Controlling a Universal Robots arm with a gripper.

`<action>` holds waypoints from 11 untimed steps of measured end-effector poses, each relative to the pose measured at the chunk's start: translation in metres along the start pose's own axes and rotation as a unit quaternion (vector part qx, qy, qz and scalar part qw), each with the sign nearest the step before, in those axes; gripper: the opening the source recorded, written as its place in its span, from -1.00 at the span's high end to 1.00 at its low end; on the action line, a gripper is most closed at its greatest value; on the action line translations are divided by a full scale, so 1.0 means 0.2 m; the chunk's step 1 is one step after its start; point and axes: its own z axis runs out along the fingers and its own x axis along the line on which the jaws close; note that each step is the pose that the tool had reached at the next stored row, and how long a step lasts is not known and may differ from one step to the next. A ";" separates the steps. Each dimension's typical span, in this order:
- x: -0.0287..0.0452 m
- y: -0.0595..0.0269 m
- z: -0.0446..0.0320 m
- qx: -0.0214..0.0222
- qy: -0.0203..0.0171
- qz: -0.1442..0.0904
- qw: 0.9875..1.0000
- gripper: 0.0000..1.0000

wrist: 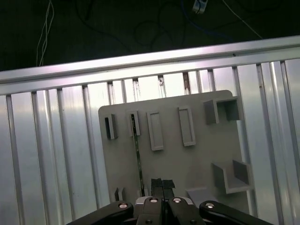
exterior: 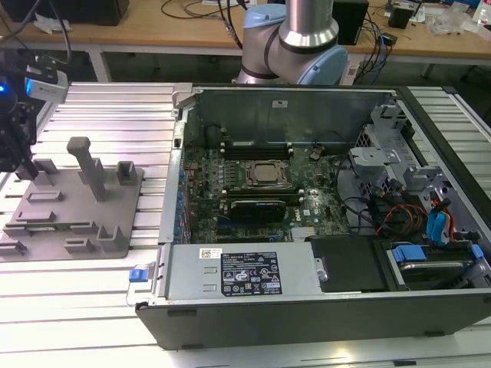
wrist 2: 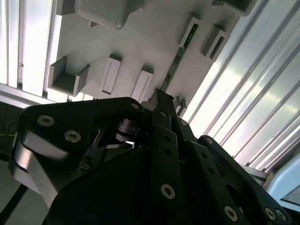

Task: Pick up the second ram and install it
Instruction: 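Pick up the second ram and move it above second insertion slot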

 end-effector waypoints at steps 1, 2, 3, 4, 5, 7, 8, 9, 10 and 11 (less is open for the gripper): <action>0.000 0.000 0.010 0.000 0.000 0.000 1.000 0.84; 0.000 0.000 0.015 0.000 0.000 0.000 1.000 0.84; 0.000 -0.001 0.016 0.000 0.000 0.000 1.000 0.84; 0.000 -0.001 0.016 0.000 0.000 0.000 1.000 0.84; 0.000 -0.001 0.016 0.000 0.000 0.000 1.000 0.84; 0.001 0.003 0.022 0.000 0.000 0.000 1.000 0.84; 0.001 0.005 0.024 0.000 0.000 0.000 1.000 0.84; 0.002 0.008 0.033 0.000 0.000 0.000 1.000 0.84; 0.002 0.009 0.041 0.000 0.000 0.000 1.000 0.84; 0.002 0.010 0.053 0.000 0.000 0.000 1.000 0.84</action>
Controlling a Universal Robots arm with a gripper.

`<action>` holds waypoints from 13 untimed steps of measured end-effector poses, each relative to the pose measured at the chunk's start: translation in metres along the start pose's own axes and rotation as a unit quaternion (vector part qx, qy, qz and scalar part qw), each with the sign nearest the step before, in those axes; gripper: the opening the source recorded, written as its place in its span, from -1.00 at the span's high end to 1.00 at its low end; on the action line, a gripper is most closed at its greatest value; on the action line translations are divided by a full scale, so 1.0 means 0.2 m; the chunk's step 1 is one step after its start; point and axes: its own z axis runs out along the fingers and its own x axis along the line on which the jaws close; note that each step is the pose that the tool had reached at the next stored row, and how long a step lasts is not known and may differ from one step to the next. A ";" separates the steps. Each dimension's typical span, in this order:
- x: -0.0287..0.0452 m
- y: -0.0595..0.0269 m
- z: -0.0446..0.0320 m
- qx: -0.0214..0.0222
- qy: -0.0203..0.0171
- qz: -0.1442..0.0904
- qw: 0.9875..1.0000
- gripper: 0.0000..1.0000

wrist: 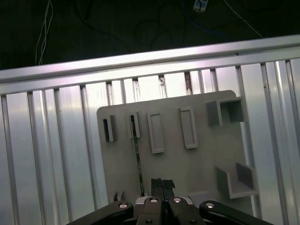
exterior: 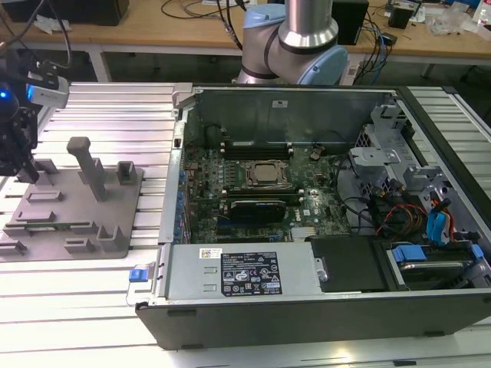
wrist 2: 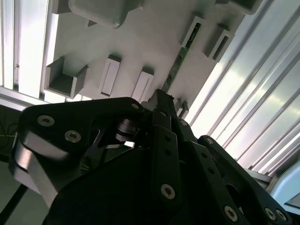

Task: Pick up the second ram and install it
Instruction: 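Pick up the second ram and move it above second insertion slot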

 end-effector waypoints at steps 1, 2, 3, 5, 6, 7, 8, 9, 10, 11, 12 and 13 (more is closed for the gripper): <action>0.000 0.000 0.014 0.000 0.000 0.000 1.000 0.84; 0.001 0.000 0.025 0.000 0.000 0.000 1.000 0.84; 0.001 0.000 0.033 0.000 0.000 0.000 1.000 0.84; 0.001 0.001 0.047 0.000 0.000 0.000 1.000 0.84; 0.001 0.001 0.053 0.000 0.000 0.000 1.000 0.84; 0.001 0.001 0.059 0.000 0.000 0.000 1.000 0.84; 0.002 0.001 0.064 0.000 0.000 0.000 1.000 0.84; 0.004 0.001 0.071 0.000 0.000 0.000 1.000 0.84; 0.012 -0.001 0.085 0.000 0.000 0.000 1.000 0.84; 0.020 -0.002 0.096 0.000 0.000 0.000 1.000 0.84; 0.025 -0.002 0.102 0.000 0.000 0.000 1.000 0.84; 0.029 -0.003 0.107 0.000 0.000 0.000 1.000 0.84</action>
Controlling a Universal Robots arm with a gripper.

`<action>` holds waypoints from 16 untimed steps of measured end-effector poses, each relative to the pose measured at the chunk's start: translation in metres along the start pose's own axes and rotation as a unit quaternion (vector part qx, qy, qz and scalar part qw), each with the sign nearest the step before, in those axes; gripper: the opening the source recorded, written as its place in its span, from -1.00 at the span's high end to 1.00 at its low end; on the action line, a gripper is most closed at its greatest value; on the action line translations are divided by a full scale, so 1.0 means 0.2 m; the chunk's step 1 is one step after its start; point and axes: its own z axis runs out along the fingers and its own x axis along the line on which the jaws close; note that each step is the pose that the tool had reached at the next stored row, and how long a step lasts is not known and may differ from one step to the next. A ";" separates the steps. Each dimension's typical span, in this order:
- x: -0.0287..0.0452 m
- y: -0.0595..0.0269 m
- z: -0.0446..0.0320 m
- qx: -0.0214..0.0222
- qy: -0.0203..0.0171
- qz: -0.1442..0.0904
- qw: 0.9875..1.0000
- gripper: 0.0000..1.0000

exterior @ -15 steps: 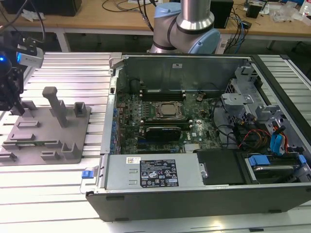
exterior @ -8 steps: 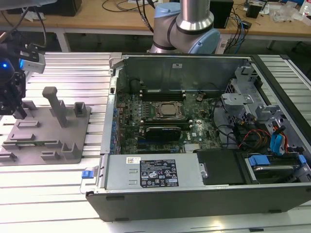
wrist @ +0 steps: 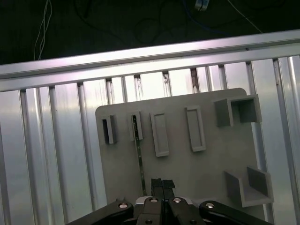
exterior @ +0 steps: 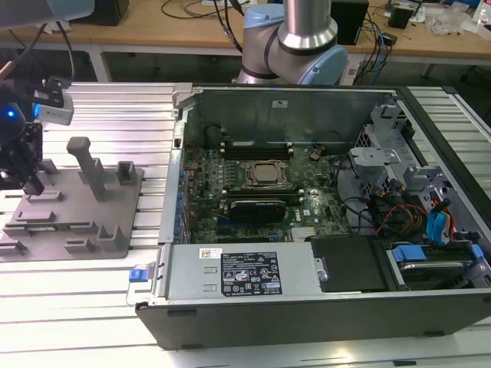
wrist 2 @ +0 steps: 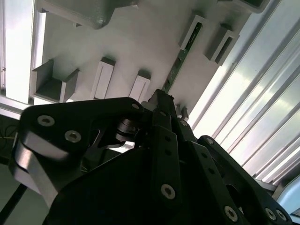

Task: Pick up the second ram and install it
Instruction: 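Pick up the second ram and move it above second insertion slot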

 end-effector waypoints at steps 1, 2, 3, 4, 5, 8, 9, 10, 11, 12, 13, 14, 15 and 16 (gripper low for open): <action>0.007 -0.001 0.006 0.000 0.000 0.000 1.000 0.84; 0.013 -0.001 0.011 0.000 0.000 0.000 1.000 0.84; 0.025 -0.003 0.021 0.000 0.000 0.000 1.000 0.84; 0.038 -0.004 0.035 0.000 0.000 0.000 1.000 0.84; 0.052 -0.006 0.049 0.000 0.000 0.000 1.000 0.84; 0.069 -0.006 0.082 0.000 0.000 0.000 1.000 0.84; 0.073 -0.006 0.095 0.000 0.000 0.000 1.000 0.84; 0.076 -0.006 0.103 0.000 0.000 0.000 1.000 0.84; 0.080 -0.005 0.120 0.000 0.000 0.000 1.000 0.84; 0.082 -0.002 0.138 0.000 0.000 -0.001 1.000 0.84; 0.084 0.004 0.154 0.000 0.000 -0.002 1.000 0.84; 0.085 0.015 0.174 0.000 0.000 -0.002 1.000 0.84; 0.086 0.025 0.185 0.000 0.000 -0.003 1.000 0.84; 0.087 0.029 0.189 0.000 0.000 -0.003 1.000 0.84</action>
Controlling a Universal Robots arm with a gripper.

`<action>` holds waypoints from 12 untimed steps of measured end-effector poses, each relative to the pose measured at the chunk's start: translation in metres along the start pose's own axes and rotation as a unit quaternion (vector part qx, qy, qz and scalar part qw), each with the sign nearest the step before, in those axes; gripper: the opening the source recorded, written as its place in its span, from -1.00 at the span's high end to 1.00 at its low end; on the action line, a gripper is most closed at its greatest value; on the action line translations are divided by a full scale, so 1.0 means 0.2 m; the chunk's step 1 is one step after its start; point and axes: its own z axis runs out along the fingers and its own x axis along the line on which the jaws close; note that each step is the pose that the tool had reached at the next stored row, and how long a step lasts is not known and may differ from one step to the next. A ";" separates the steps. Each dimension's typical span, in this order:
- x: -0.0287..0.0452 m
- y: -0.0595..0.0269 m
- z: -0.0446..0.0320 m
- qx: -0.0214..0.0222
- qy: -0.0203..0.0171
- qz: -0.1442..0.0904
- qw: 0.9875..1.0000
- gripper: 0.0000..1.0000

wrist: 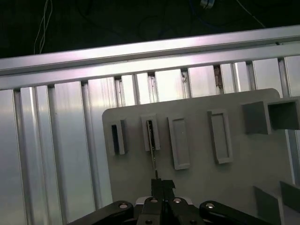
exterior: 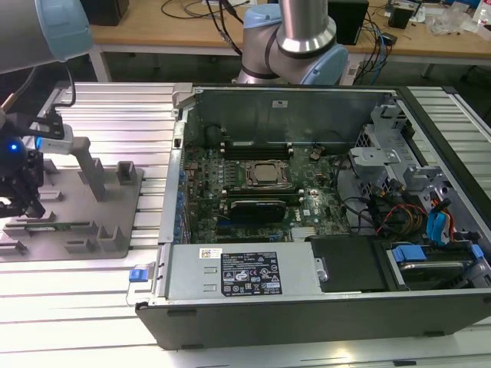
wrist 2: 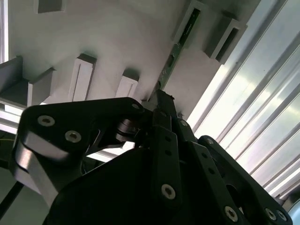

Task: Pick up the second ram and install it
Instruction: 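Pick up the second ram and move it above second insertion slot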

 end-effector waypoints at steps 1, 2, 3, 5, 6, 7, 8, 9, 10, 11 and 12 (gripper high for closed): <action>0.001 0.004 0.004 0.000 0.000 0.000 1.000 0.84; 0.004 0.006 0.012 0.000 0.000 -0.002 1.000 0.84; 0.005 0.006 0.017 0.000 0.000 -0.003 1.000 0.84; 0.007 0.005 0.031 0.000 0.000 -0.011 1.000 0.84; 0.007 0.005 0.034 0.000 0.001 -0.017 1.000 0.84; 0.007 0.005 0.034 0.000 0.001 -0.020 1.000 0.84; 0.007 0.005 0.035 0.000 0.001 -0.020 1.000 0.84; 0.007 0.005 0.035 0.000 0.001 -0.020 1.000 0.84; 0.007 0.005 0.035 0.000 0.001 -0.020 1.000 0.84; 0.007 0.005 0.035 0.000 0.001 -0.020 1.000 0.83; 0.007 0.005 0.035 0.000 0.001 -0.020 1.000 0.73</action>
